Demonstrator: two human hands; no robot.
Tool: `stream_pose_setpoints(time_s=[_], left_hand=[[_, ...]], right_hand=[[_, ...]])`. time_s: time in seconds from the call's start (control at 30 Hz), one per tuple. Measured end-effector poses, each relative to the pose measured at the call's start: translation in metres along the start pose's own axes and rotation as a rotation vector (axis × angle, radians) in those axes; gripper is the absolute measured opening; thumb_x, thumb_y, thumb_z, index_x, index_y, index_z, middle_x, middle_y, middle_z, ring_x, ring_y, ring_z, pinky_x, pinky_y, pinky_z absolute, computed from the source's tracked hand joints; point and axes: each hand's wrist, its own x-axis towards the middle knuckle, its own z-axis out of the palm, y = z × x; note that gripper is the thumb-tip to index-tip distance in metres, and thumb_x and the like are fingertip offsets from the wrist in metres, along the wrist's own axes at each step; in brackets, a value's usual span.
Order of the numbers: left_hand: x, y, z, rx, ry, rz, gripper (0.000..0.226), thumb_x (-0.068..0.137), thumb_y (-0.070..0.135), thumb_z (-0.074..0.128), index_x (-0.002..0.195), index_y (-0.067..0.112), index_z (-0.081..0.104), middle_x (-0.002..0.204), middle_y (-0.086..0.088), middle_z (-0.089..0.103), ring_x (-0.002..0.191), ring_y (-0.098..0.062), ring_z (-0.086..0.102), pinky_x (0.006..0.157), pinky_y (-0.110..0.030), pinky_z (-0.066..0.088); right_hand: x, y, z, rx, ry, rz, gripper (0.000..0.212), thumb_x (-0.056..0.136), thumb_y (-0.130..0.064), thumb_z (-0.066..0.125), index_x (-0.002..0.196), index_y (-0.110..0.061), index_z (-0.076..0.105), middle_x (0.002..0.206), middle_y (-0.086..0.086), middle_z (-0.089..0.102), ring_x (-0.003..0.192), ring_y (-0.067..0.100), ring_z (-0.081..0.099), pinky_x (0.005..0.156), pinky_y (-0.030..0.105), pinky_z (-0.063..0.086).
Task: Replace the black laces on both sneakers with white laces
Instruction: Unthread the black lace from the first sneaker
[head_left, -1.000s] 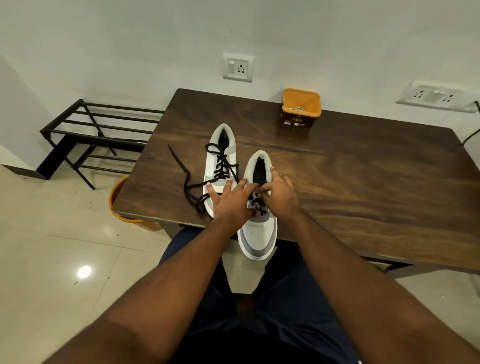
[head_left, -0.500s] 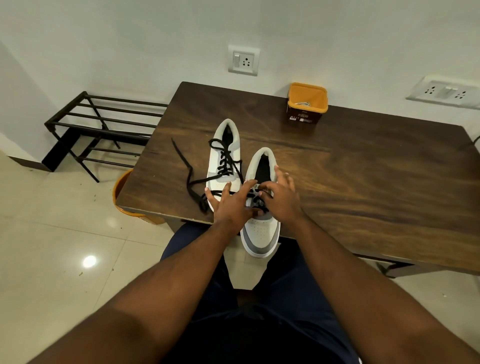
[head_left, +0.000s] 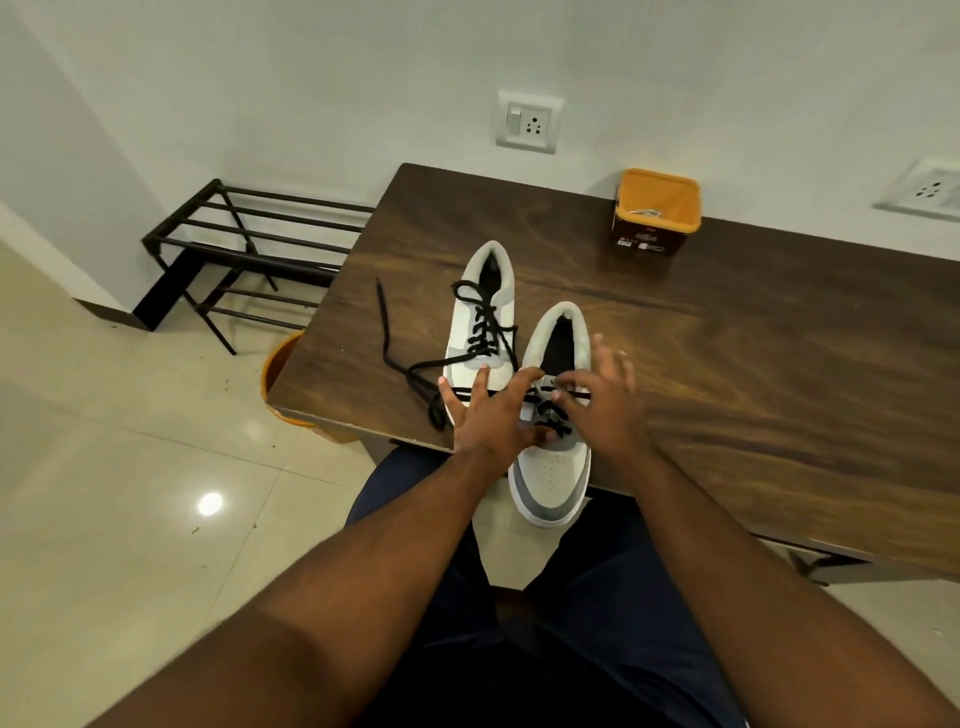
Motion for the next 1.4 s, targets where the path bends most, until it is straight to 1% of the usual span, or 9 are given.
stream_pose_setpoints(time_s=[0.13,0.33,0.67,0.8,0.97,1.03,1.17,1.27,1.4], left_hand=[[0.002,-0.002,0.001,0.008,0.004,-0.003,0.072,0.079,0.063,0.064,0.138,0.052,0.023,0.131,0.006,0.059,0.150,-0.024,0.003,0.106,-0.065,-0.022],[0.003,-0.005,0.000,0.011,0.003,0.023,0.070,0.079,0.064,0.062,0.137,0.051,0.024,0.123,0.003,0.064,0.150,-0.024,0.002,0.106,-0.064,-0.022],[0.000,0.000,-0.001,0.044,0.004,0.013,0.071,0.081,0.063,0.063,0.138,0.050,0.022,0.135,0.006,0.057,0.150,-0.023,0.005,0.106,-0.064,-0.022],[0.000,-0.001,-0.005,0.034,-0.013,0.028,0.071,0.081,0.062,0.063,0.139,0.050,0.024,0.130,0.004,0.060,0.150,-0.024,0.005,0.106,-0.064,-0.021],[0.000,-0.002,-0.004,0.019,-0.014,0.032,0.069,0.081,0.061,0.065,0.136,0.051,0.024,0.134,0.002,0.057,0.150,-0.024,0.005,0.106,-0.064,-0.021],[0.000,-0.002,-0.003,0.023,-0.013,0.034,0.070,0.081,0.061,0.064,0.136,0.051,0.024,0.136,0.002,0.056,0.150,-0.024,0.005,0.106,-0.065,-0.021],[-0.001,-0.001,-0.004,0.019,-0.015,0.034,0.069,0.081,0.060,0.064,0.136,0.051,0.023,0.137,0.002,0.055,0.150,-0.024,0.005,0.105,-0.064,-0.022],[0.000,0.000,-0.003,0.043,-0.008,0.024,0.071,0.081,0.062,0.063,0.139,0.049,0.023,0.137,0.003,0.056,0.150,-0.024,0.005,0.105,-0.065,-0.021],[0.000,0.000,-0.004,0.064,-0.021,0.023,0.072,0.082,0.063,0.061,0.140,0.048,0.022,0.136,0.004,0.057,0.150,-0.024,0.005,0.105,-0.065,-0.021]], right_hand=[[0.009,-0.005,0.004,0.024,-0.012,0.034,0.012,0.090,-0.032,0.063,0.092,-0.023,0.071,0.160,-0.005,0.020,0.147,0.026,0.010,0.113,0.051,0.016],[-0.018,0.056,-0.027,0.561,0.665,0.502,0.015,0.089,-0.022,0.060,0.093,-0.009,0.066,0.133,0.023,0.049,0.125,0.035,0.046,0.109,0.045,0.035],[0.001,-0.011,0.000,-0.153,0.005,-0.011,0.015,0.092,-0.029,0.059,0.102,-0.027,0.070,0.160,-0.003,0.017,0.147,0.030,0.006,0.114,0.052,0.014],[-0.006,0.011,-0.009,0.258,0.416,0.098,0.011,0.090,-0.014,0.058,0.087,-0.012,0.069,0.151,0.003,0.037,0.134,0.018,0.033,0.106,0.037,0.028],[0.005,0.071,-0.062,0.983,1.040,0.790,0.013,0.087,-0.020,0.050,0.090,-0.017,0.063,0.126,0.016,0.055,0.093,0.022,0.054,0.087,0.035,0.049],[0.006,0.067,-0.069,0.869,0.927,0.844,0.011,0.089,-0.020,0.053,0.098,-0.021,0.059,0.135,0.011,0.047,0.103,0.024,0.054,0.095,0.037,0.047],[-0.001,0.025,-0.047,0.202,0.560,0.301,0.037,0.091,-0.027,0.060,0.127,-0.023,0.058,0.156,0.005,0.028,0.142,0.029,0.027,0.113,0.048,0.026],[-0.001,-0.005,-0.016,-0.104,0.078,-0.038,0.029,0.093,-0.034,0.057,0.121,-0.033,0.063,0.161,-0.001,0.015,0.148,0.030,0.005,0.113,0.055,0.014],[0.000,-0.014,-0.004,-0.133,-0.052,0.022,0.013,0.093,-0.029,0.058,0.096,-0.027,0.071,0.159,-0.005,0.019,0.145,0.027,0.013,0.105,0.056,0.024]])
